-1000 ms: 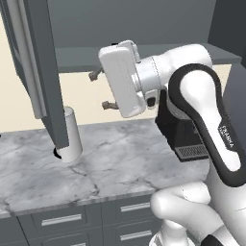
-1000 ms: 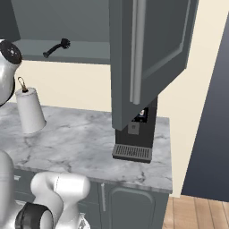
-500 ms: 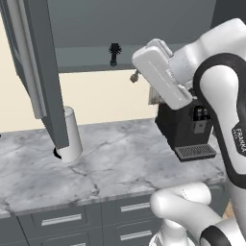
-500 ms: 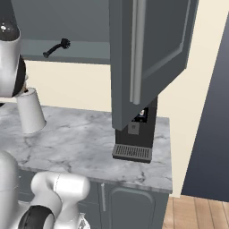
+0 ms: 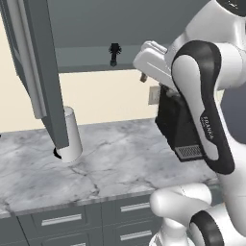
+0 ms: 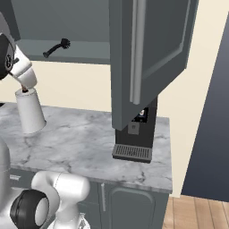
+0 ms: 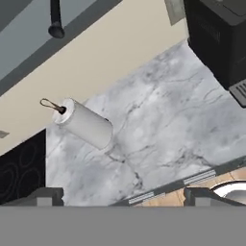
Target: Open the cabinet. Pick the dish brush and place it next to the sink. Then close the cabinet.
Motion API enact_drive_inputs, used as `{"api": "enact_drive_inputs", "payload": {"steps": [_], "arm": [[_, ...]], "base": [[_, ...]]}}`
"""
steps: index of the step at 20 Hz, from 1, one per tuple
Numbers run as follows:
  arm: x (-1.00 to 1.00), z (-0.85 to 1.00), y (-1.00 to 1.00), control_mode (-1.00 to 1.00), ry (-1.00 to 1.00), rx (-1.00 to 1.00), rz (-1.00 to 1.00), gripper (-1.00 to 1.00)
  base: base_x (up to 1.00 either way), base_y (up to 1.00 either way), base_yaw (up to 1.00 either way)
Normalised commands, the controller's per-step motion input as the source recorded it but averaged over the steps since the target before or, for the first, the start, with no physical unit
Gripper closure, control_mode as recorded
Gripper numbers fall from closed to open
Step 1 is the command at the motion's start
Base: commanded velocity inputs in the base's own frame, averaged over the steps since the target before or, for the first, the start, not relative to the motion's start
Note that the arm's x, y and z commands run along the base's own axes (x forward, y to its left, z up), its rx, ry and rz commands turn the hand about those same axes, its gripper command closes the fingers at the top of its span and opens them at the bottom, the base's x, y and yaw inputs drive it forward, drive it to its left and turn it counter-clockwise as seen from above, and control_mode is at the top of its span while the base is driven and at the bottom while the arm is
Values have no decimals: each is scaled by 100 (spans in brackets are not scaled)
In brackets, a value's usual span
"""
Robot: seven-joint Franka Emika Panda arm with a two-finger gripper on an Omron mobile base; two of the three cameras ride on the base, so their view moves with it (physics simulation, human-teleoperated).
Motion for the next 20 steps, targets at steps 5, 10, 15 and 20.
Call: {"api": "enact_drive_inputs", "payload": {"steps": [5, 10, 15, 20], "arm": [[65, -2, 67, -100, -18, -11, 17, -100], [36, 9, 1, -100, -13, -16, 34, -100], [16, 9, 0, -100, -4, -18, 42, -100], [0, 24, 0, -100, -4, -32, 8, -100]], "base": [[0, 0, 0], [0, 0, 0], [0, 0, 0], [0, 0, 0]]}}
